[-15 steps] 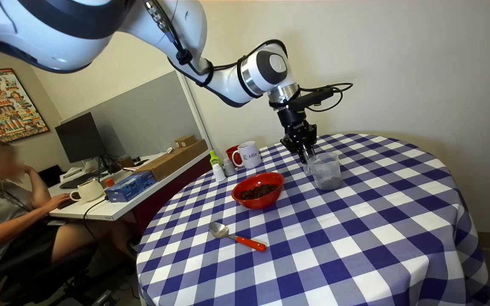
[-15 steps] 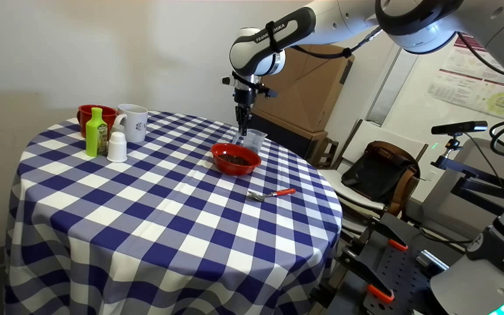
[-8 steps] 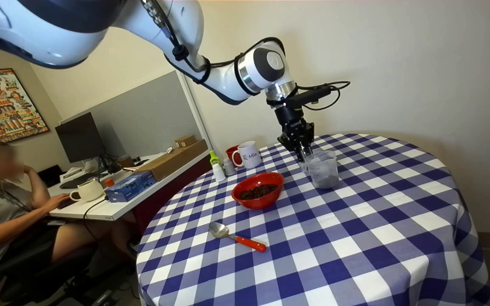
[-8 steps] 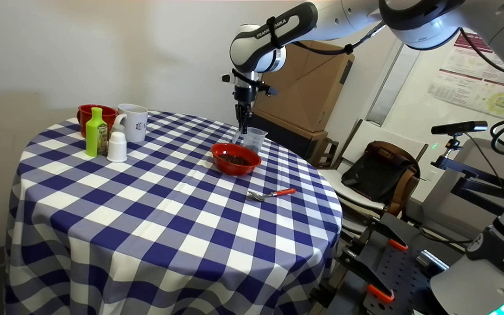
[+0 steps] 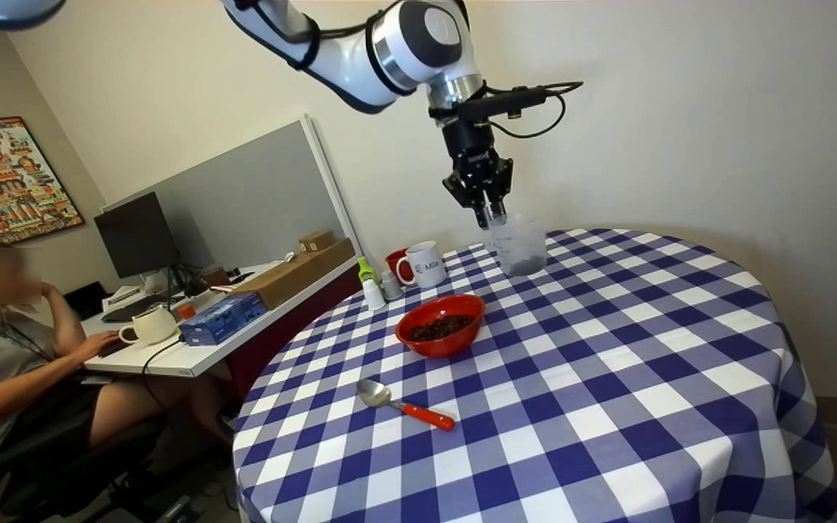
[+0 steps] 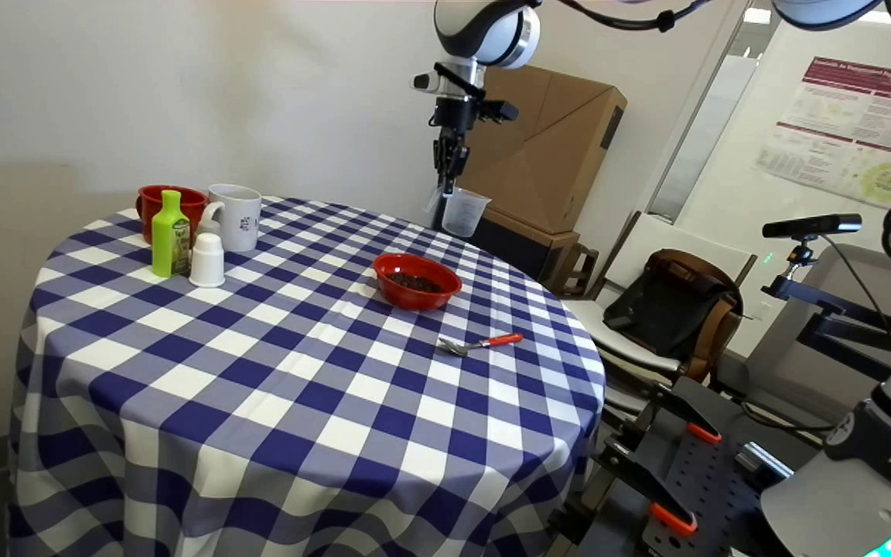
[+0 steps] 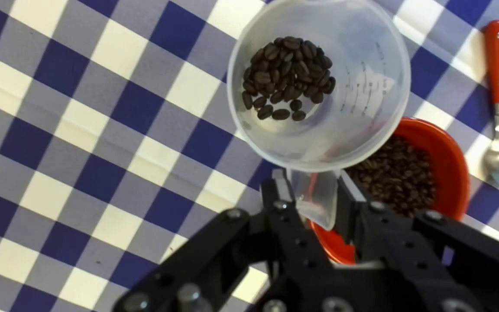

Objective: Pour the contents of the cup into the bowl

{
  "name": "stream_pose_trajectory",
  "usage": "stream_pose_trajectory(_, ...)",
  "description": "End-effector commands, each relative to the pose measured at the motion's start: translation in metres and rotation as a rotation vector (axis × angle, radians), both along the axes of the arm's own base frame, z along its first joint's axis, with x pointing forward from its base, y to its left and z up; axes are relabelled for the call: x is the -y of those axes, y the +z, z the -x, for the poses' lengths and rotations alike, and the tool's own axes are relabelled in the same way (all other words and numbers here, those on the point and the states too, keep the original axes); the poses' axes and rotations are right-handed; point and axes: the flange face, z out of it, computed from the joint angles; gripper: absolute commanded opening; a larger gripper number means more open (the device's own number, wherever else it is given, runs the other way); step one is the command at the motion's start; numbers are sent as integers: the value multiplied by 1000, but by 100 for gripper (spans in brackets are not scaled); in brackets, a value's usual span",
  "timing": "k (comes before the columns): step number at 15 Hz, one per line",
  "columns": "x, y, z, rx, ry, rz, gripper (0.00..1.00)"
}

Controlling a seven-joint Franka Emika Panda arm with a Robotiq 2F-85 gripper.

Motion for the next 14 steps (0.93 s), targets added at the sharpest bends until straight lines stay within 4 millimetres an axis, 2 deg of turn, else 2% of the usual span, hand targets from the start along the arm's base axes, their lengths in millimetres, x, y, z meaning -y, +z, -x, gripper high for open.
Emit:
stream_pose_trajectory(1, -13, 39, 44, -82, 93, -153, 7)
stream_pose_trajectory(4, -22, 44, 69, -152, 195, -253, 7)
stream_pose_trajectory(7, -30, 33, 86, -225, 312, -332, 7)
stream_pose_trajectory(11, -48, 13, 98, -278, 417, -394, 8)
stream_pose_trajectory(14, -70, 8, 103, -271, 496, -405, 8)
